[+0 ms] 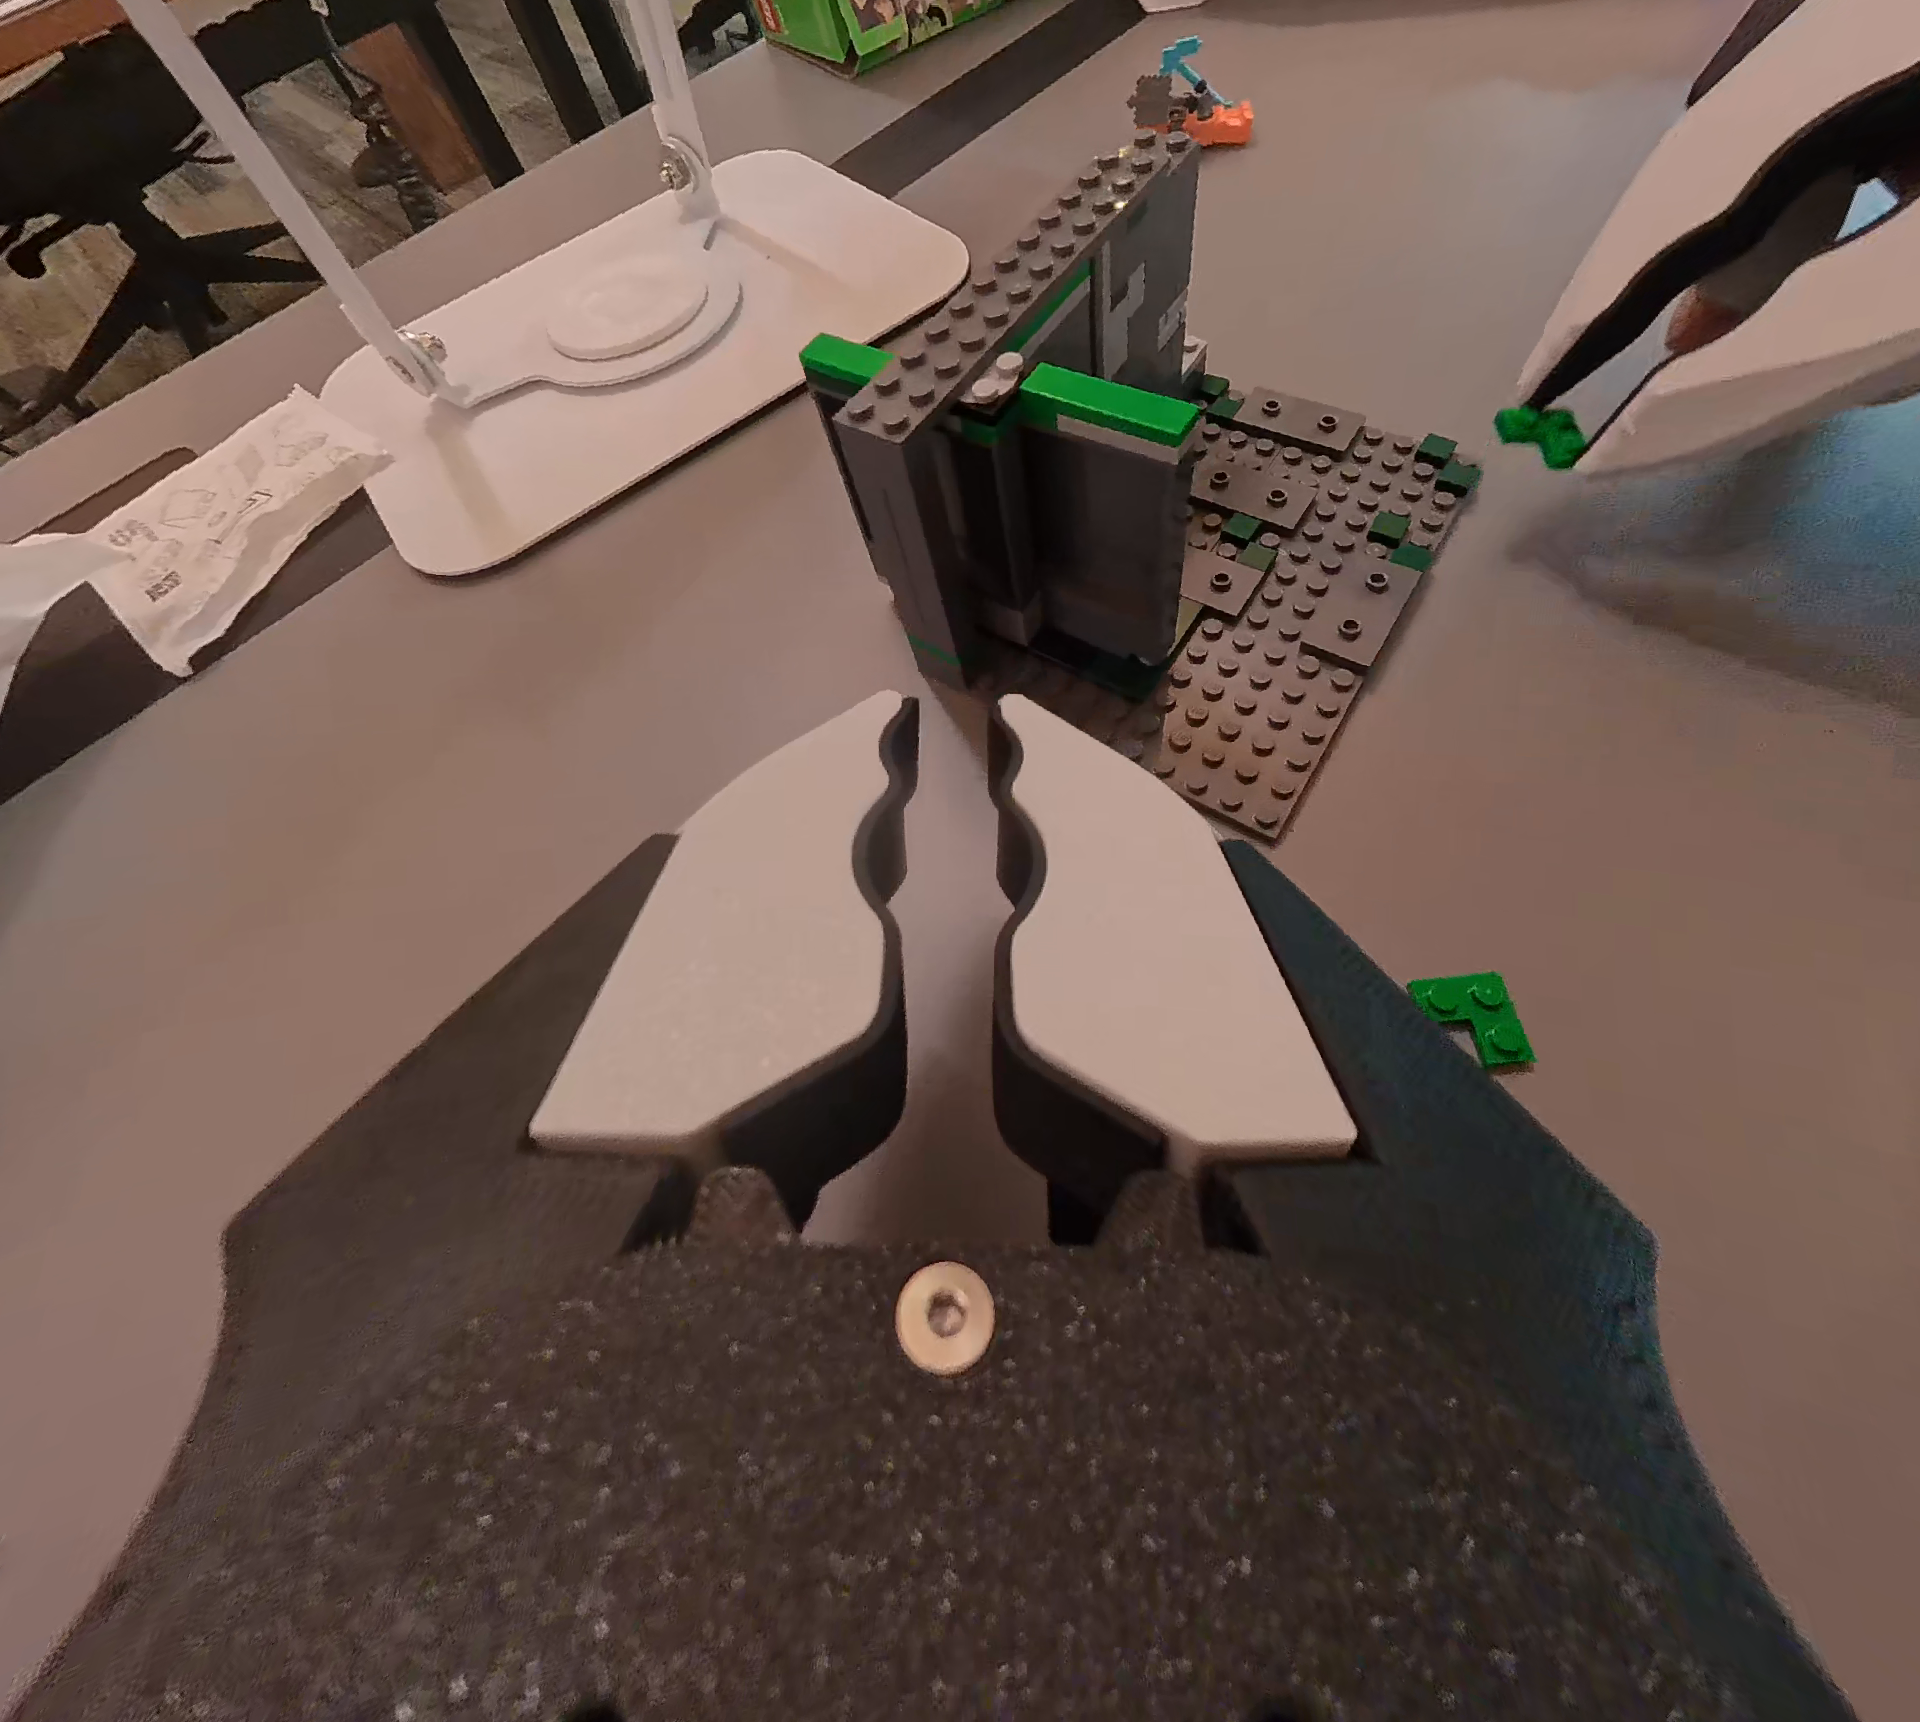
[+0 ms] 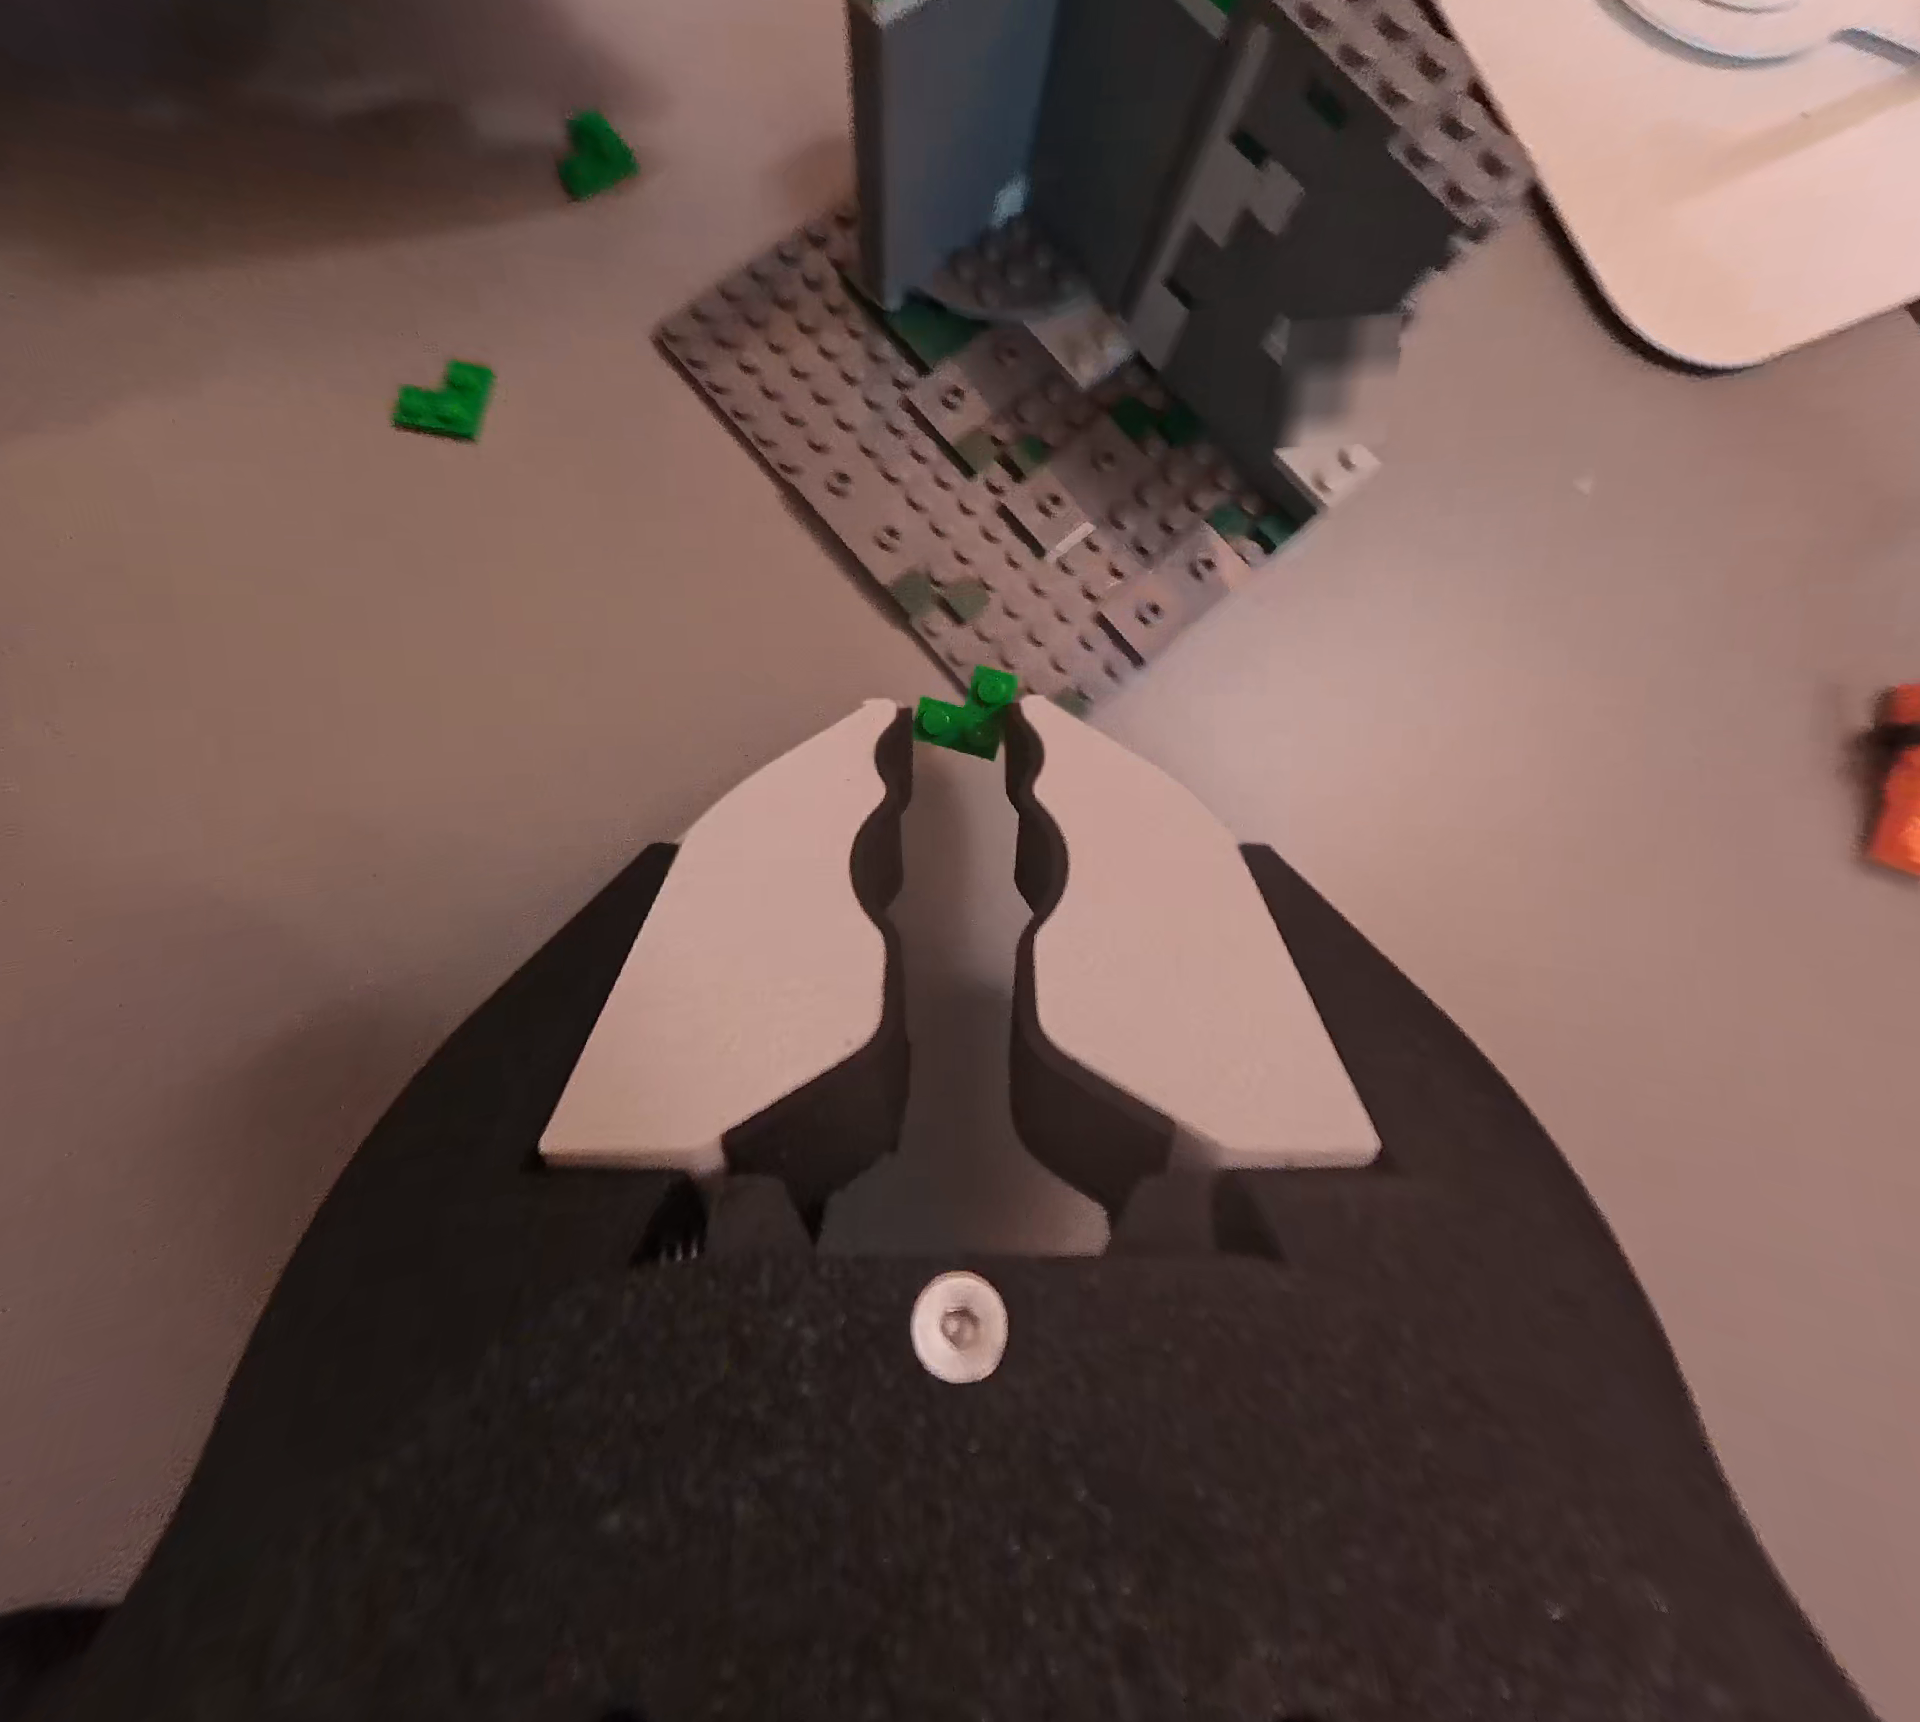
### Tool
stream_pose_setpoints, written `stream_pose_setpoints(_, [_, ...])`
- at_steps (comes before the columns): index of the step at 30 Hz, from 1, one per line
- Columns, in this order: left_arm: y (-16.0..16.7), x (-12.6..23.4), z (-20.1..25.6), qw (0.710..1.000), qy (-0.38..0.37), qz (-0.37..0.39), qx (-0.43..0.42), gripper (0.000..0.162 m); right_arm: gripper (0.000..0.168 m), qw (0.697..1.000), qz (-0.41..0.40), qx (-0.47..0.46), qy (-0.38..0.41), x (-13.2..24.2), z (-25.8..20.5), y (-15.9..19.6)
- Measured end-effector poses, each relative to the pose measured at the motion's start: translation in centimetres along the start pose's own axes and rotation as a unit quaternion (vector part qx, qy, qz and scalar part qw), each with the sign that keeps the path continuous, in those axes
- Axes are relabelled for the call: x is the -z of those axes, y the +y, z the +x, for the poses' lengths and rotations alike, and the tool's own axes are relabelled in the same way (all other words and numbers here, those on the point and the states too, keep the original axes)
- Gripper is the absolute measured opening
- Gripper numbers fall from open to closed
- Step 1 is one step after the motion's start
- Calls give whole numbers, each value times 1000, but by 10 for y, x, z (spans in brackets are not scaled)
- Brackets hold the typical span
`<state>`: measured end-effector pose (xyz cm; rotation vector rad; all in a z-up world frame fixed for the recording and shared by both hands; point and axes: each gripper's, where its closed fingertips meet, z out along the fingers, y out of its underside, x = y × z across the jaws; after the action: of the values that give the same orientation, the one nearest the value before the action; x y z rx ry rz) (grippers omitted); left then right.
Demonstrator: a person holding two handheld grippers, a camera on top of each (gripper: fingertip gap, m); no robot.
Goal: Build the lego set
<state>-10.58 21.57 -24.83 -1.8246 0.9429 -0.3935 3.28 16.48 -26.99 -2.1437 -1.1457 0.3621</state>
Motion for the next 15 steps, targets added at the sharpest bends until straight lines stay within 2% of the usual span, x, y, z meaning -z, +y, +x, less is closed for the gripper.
stream_pose_setpoints(1, [0,0,-1,1000,0,1,4,12,17,1000,0,-1,4,3,6,4])
stream_pose_setpoints(8, [1,0,0,1000,3,2,6,11,17,997,16,-60,43,11,47,22])
stream_pose_setpoints(15, [0,0,0,1000,1,1,2,12,17,996,21,-58,64,9,51,20])
